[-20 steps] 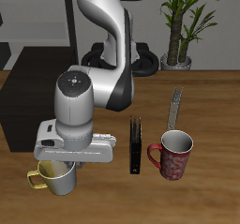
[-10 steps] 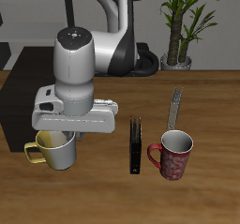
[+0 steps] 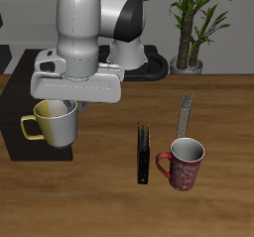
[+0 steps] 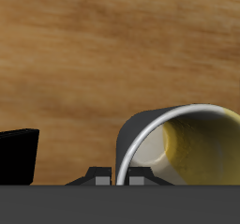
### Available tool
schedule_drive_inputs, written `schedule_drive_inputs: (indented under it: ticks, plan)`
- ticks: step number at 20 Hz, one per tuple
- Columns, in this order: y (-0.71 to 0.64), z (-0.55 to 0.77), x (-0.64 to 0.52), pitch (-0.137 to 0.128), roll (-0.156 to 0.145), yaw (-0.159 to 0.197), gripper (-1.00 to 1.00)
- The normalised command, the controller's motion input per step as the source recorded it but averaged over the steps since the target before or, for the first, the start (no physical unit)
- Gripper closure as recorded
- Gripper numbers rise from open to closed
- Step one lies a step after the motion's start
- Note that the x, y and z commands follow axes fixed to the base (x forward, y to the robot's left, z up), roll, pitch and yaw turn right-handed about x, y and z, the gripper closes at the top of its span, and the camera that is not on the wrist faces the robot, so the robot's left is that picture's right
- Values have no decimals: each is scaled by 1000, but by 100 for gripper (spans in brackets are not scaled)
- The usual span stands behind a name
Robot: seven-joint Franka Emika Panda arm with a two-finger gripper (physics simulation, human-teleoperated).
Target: Place the white-yellow mug on top of the shelf
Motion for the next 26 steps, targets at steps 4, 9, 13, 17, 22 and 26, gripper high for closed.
schedule_drive_inputs:
  ticks: [4,9,13,17,22,26]
  plan:
    - [-93,624,-311,-80,-24,-8,100]
    - [-133,540,-337,-53,-27,-6,100]
    - [-136,294,-227,-26,-36,-2,100]
    - [-126,346,-333,-29,-15,4,100]
    - [-173,349,-440,4,-7,-10,100]
    - [-248,251,-351,8,-32,-38,100]
